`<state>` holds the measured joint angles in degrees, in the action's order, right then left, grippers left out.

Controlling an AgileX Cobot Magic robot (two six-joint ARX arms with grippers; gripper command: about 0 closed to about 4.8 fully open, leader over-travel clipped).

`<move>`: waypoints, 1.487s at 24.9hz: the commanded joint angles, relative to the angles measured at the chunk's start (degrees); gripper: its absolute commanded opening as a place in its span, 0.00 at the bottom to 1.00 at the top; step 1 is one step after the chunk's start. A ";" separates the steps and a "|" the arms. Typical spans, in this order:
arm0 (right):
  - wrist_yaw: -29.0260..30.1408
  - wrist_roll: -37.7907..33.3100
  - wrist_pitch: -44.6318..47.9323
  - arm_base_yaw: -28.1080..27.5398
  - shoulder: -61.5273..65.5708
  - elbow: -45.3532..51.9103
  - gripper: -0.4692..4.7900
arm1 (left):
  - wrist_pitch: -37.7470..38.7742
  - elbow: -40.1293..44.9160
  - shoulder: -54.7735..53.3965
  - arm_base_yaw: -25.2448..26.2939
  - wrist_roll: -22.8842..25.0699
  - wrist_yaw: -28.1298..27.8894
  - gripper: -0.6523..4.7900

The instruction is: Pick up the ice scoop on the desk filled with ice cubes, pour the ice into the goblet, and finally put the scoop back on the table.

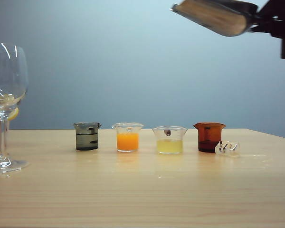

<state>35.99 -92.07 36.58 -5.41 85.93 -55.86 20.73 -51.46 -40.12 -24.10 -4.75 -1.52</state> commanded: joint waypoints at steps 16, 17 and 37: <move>-15.04 6.71 -14.69 20.92 -0.50 -10.62 0.08 | 6.27 -3.28 0.22 0.02 0.20 -4.07 0.11; -15.41 6.67 -14.88 21.42 -0.50 -10.73 0.08 | 6.49 -3.61 0.22 0.02 -0.02 -3.74 0.11; -20.76 6.84 -17.07 32.09 5.57 -18.93 0.08 | 12.83 -8.13 2.34 0.02 -0.17 -4.90 0.11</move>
<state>15.14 -84.73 17.06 26.09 91.13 -73.41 33.50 -59.33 -37.95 -24.08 -4.78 -6.26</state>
